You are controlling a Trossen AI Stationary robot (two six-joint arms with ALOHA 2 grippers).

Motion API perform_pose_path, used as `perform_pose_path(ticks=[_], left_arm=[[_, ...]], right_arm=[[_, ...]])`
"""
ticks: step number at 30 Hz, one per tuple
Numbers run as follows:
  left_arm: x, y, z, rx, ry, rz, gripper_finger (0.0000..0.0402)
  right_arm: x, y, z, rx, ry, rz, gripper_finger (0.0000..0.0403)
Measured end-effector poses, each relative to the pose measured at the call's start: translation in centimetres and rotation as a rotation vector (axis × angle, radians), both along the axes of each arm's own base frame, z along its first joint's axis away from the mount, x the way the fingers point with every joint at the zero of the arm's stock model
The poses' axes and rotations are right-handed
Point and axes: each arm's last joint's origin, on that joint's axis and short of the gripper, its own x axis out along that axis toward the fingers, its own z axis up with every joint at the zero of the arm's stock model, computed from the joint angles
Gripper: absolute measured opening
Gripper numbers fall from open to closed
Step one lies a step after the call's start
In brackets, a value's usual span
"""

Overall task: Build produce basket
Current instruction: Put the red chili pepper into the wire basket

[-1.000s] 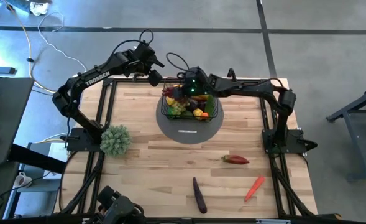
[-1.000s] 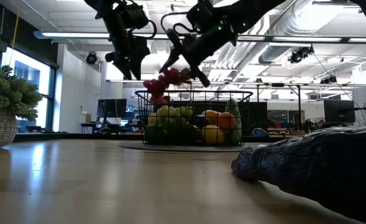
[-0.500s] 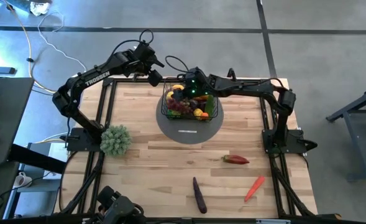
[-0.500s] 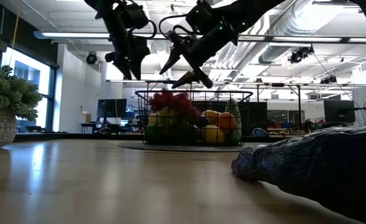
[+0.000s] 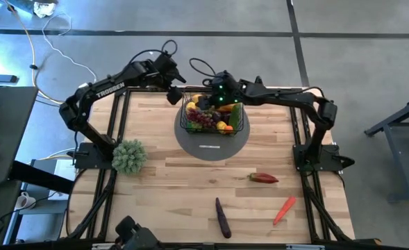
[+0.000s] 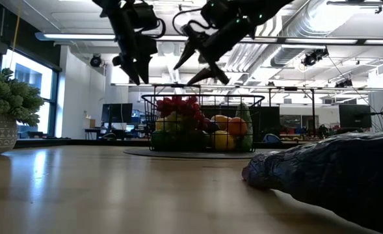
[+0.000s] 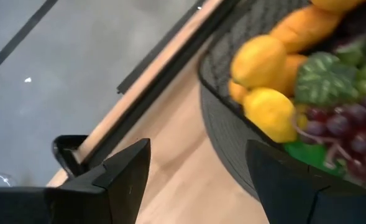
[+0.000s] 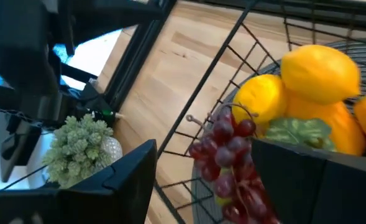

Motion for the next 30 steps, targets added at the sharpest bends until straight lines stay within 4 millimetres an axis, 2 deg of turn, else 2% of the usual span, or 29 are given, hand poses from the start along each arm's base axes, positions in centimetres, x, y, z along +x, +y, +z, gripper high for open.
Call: perform_pose_path(ticks=[10,20,30], left_arm=[[2.5,-3.8,0.8,0.014,-0.01,-0.141,0.0252],[3.3,-8.1,3.1,0.063,-0.082,-0.263,0.0252],[5.3,-12.1,3.2,0.058,-0.106,-0.398,0.0252]], right_arm=[[-2.8,2.9,2.7,-0.074,0.14,-0.093,0.0243],[-6.3,6.5,4.7,-0.128,0.313,-0.189,0.0243],[-8.2,9.5,5.4,-0.139,0.424,-0.124,0.0243]])
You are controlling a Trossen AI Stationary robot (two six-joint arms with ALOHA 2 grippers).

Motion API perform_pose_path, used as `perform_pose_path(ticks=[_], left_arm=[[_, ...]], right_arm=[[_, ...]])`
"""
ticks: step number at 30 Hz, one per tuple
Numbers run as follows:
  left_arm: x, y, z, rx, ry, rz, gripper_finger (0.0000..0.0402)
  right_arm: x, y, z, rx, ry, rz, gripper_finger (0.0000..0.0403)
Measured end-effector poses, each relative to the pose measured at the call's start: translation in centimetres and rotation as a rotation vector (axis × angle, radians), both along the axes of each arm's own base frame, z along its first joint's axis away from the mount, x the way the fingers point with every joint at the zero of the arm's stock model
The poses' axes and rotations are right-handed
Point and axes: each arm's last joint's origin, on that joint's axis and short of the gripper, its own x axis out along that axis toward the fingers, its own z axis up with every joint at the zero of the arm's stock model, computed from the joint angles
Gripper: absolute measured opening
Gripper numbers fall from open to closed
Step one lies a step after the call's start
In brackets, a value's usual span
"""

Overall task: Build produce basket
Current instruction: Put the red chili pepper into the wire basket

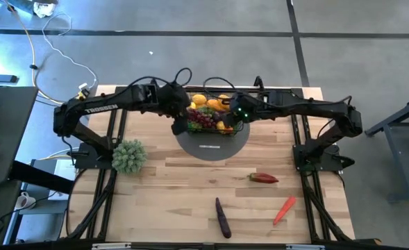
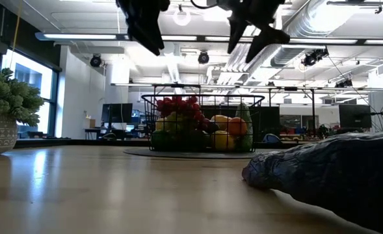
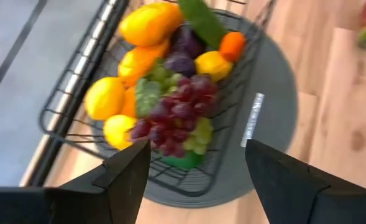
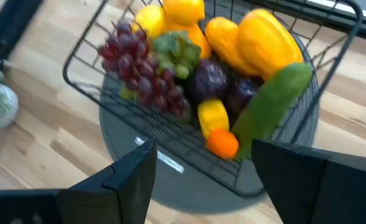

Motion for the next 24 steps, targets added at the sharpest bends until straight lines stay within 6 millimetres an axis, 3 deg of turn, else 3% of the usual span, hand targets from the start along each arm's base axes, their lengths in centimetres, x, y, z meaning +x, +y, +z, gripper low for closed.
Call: perform_pose_path(ticks=[12,24], left_arm=[[1.3,-3.9,0.0,-0.128,-0.073,0.058,0.0252],[1.7,-6.5,-0.1,-0.177,-0.094,0.094,0.0252]], right_arm=[[-1.3,4.5,-0.8,0.03,0.219,0.255,0.0243],[-3.8,8.9,-1.6,0.039,0.512,0.596,0.0243]])
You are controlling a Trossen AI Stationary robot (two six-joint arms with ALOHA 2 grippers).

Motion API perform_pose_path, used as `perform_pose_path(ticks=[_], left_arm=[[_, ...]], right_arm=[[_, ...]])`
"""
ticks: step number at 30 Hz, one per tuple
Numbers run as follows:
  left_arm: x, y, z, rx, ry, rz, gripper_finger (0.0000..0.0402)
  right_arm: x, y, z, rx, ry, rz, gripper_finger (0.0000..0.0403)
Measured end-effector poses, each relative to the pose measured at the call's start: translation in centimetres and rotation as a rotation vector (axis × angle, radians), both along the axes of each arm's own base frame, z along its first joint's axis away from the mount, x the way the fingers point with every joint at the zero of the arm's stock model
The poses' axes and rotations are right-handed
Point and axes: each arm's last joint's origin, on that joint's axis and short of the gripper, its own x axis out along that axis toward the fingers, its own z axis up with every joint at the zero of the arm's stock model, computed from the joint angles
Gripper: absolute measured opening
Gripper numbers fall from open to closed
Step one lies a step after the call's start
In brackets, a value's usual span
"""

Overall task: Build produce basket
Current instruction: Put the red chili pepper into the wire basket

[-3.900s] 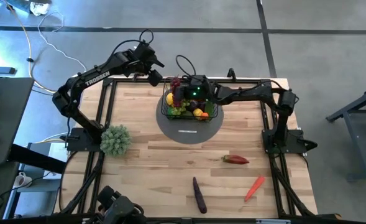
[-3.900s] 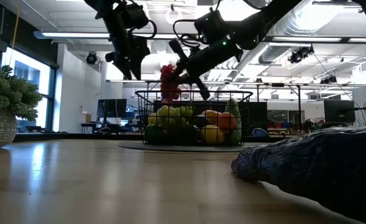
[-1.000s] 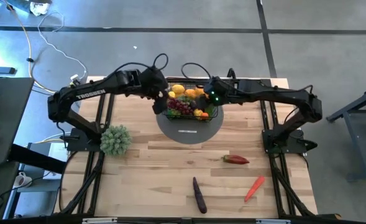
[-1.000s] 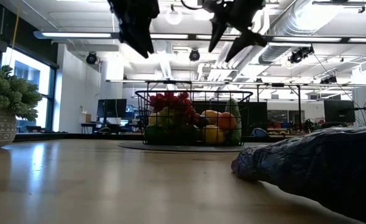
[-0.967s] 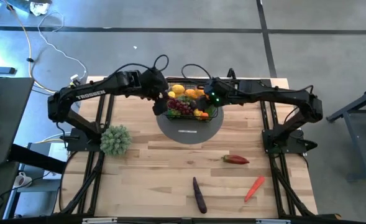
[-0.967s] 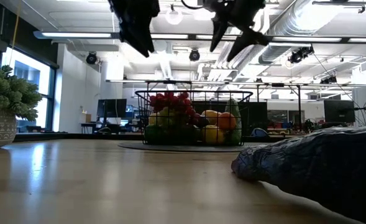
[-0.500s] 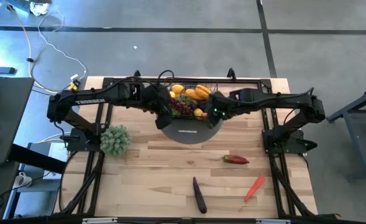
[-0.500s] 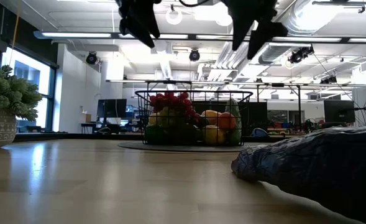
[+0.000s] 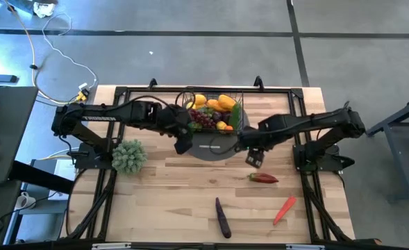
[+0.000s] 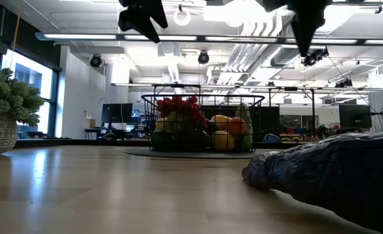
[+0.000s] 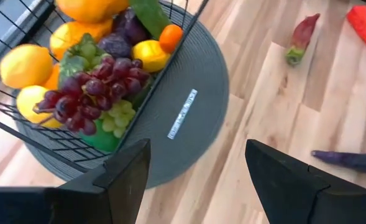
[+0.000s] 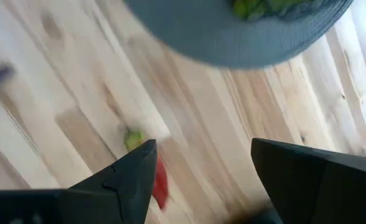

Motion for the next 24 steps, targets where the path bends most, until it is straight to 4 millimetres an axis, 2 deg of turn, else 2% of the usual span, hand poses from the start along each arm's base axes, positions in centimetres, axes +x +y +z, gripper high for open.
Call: perform_pose_path(ticks=[4,14,24], left_arm=[[0.0,-0.3,0.0,0.033,0.003,0.02,0.0252],[0.2,-1.2,0.0,0.017,-0.006,0.015,0.0252],[0.2,-1.9,0.0,0.005,-0.012,0.007,0.0252]], right_arm=[[-0.7,1.4,-1.1,0.004,0.074,0.057,0.0243],[-2.7,5.3,-5.8,0.045,0.206,0.155,0.0243],[-3.3,7.4,-10.1,0.111,0.155,0.253,0.0243]])
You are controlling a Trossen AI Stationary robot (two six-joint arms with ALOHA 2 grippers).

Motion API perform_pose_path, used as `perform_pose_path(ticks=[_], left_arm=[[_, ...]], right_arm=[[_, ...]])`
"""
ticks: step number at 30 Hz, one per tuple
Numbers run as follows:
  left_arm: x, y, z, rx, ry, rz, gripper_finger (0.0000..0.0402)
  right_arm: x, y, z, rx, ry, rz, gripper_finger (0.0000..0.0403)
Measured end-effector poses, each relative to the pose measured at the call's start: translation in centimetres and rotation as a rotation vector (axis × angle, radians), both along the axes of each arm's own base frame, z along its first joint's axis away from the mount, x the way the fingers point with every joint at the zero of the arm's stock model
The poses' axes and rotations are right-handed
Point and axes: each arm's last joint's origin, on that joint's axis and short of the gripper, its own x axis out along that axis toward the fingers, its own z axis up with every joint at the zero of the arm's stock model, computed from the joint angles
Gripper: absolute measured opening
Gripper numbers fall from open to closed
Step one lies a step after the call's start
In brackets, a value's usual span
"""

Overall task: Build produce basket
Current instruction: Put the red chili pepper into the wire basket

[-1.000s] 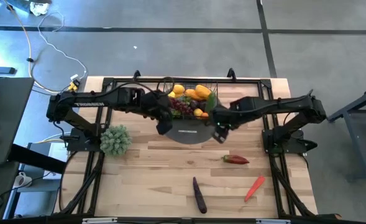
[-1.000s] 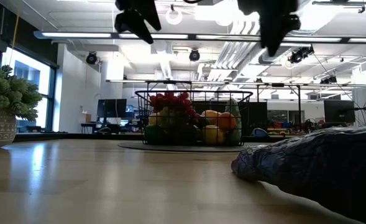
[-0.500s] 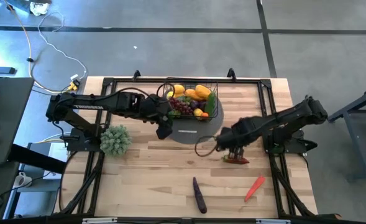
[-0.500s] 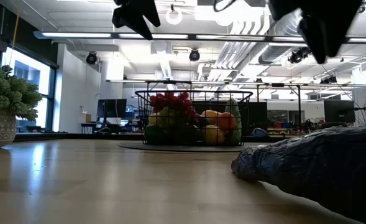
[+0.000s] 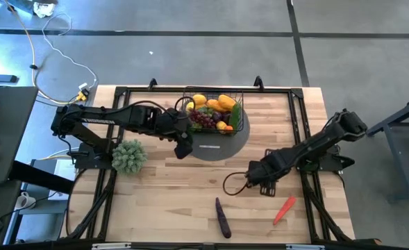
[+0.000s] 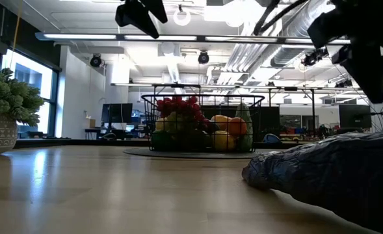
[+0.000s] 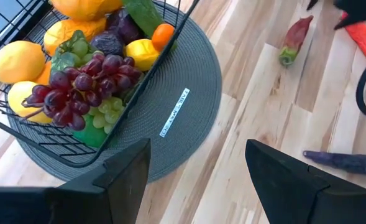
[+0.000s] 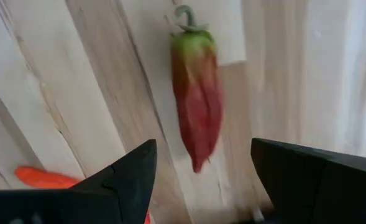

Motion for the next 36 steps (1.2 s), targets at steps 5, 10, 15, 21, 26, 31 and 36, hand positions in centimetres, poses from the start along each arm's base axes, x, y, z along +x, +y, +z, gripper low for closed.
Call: perform_pose_path(ticks=[5,10,15,21,26,31,36], left_arm=[[0.0,-0.2,0.0,-0.001,0.0,-0.005,0.0252],[0.0,-0.2,0.0,0.0,0.0,-0.005,0.0252],[0.0,-0.2,0.0,0.003,0.0,-0.003,0.0252],[0.0,-0.2,0.0,0.003,-0.001,-0.003,0.0252],[0.0,-0.2,0.0,0.003,0.0,-0.003,0.0252],[0.0,-0.2,0.0,0.002,-0.001,-0.003,0.0252],[0.0,-0.2,0.0,0.002,-0.001,-0.003,0.0252]], right_arm=[[-0.4,0.1,-1.8,-0.041,-0.037,0.033,0.0243],[-0.8,-0.2,-3.7,-0.05,-0.049,0.033,0.0243],[-1.4,-0.5,-5.2,-0.052,-0.046,0.007,0.0243],[-1.6,-0.6,-6.4,-0.032,-0.079,-0.012,0.0243],[-2.0,-0.8,-7.6,-0.02,-0.094,-0.072,0.0243],[-2.3,-0.8,-8.2,0.025,-0.078,-0.114,0.0213],[-2.3,-0.8,-8.2,0.039,-0.082,-0.138,0.0131]])
